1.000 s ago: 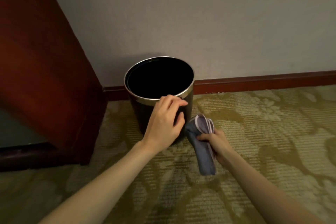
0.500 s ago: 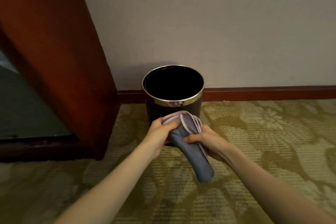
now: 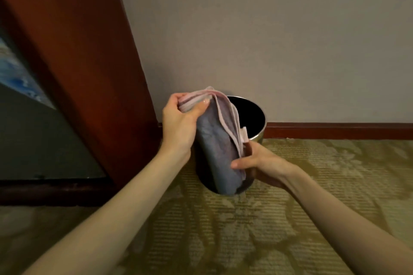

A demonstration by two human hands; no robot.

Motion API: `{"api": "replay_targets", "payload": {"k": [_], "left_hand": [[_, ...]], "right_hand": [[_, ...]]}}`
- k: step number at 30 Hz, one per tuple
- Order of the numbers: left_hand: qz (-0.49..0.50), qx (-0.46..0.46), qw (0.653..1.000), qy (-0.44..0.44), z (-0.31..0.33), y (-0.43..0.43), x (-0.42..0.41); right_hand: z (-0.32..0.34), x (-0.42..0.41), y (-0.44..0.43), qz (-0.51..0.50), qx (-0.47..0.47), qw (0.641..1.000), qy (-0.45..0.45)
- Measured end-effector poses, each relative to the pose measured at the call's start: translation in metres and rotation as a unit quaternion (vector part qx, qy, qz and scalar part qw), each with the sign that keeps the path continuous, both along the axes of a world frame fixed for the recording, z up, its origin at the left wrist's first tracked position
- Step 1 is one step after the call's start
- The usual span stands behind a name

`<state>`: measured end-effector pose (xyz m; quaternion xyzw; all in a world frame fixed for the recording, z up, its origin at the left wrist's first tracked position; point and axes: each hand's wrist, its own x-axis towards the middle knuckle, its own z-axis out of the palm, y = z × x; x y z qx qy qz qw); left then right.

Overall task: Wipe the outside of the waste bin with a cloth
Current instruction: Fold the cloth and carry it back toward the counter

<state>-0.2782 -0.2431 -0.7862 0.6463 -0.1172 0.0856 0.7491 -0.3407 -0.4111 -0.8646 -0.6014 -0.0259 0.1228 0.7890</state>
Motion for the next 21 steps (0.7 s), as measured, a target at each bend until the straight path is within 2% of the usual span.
{"api": "replay_targets", "payload": {"k": [2,5,7,10,14,18,21], "left_hand": [[0.009,-0.030,0.999,0.014,0.007,0.003,0.010],[-0.009,-0.023,0.998,0.051,0.006,0.006,0.024],[-0.036,-0.017,0.995,0.088,0.004,0.002,0.031],[-0.081,-0.022,0.985,0.150,0.013,-0.007,0.042],[-0.109,-0.025,0.974,0.197,0.054,-0.016,0.058],[-0.101,-0.026,0.969,0.222,0.115,-0.023,0.067],[-0.095,-0.025,0.969,0.228,0.167,-0.024,0.072]], "right_hand": [[0.004,0.010,-0.002,-0.083,0.050,0.995,-0.017],[0.011,0.028,-0.017,-0.248,0.078,0.965,-0.041],[0.020,0.040,-0.029,-0.293,0.088,0.952,-0.035],[0.036,0.055,-0.042,-0.292,0.073,0.953,-0.036],[0.077,0.065,-0.054,-0.218,0.049,0.974,-0.037],[0.144,0.074,-0.054,-0.285,-0.033,0.957,-0.050],[0.199,0.080,-0.055,-0.304,-0.047,0.949,-0.066]]}}
